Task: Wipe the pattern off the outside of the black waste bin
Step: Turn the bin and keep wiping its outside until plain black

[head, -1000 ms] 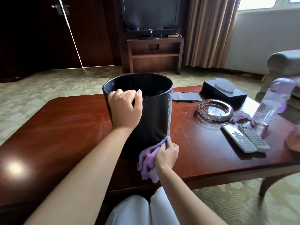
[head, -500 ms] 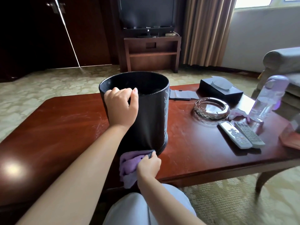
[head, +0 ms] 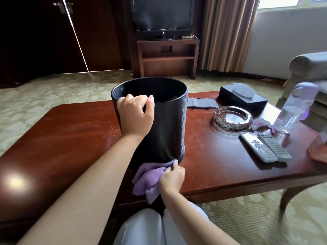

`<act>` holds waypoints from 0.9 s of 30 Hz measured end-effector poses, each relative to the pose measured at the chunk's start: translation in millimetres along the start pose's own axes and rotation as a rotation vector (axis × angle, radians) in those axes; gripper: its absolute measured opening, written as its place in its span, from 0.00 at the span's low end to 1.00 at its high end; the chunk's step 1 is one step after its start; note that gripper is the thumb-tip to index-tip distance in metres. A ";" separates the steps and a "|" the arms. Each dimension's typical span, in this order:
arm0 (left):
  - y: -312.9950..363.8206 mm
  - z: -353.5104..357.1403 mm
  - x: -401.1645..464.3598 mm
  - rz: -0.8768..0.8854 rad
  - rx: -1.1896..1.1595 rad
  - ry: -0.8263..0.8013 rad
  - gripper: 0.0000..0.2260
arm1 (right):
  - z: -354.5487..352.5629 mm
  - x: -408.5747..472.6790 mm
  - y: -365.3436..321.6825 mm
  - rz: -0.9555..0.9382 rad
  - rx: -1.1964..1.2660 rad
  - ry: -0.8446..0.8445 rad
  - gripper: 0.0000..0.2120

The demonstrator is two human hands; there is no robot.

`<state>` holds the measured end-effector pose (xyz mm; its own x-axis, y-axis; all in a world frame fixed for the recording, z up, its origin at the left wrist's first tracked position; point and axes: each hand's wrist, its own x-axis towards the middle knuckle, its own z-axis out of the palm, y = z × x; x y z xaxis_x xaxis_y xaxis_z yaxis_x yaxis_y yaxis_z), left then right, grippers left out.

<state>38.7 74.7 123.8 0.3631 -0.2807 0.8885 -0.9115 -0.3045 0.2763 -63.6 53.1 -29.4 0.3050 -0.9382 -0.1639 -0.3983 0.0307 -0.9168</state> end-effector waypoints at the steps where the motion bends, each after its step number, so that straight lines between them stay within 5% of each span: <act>1: -0.1 -0.3 0.4 -0.003 -0.003 -0.003 0.18 | -4.7 10.2 0.5 -0.007 -0.023 0.004 0.15; 13: -0.5 0.4 0.6 -0.010 0.001 -0.007 0.18 | 7.4 -17.1 -1.9 0.018 -0.009 -0.091 0.17; 27: -1.1 0.2 1.5 -0.001 0.021 -0.012 0.18 | -7.5 14.3 2.3 0.020 -0.099 -0.002 0.12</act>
<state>40.3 74.4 124.8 0.3663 -0.2912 0.8838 -0.9071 -0.3233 0.2694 -66.7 37.1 -31.1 0.2977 -0.9369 -0.1831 -0.4878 0.0156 -0.8728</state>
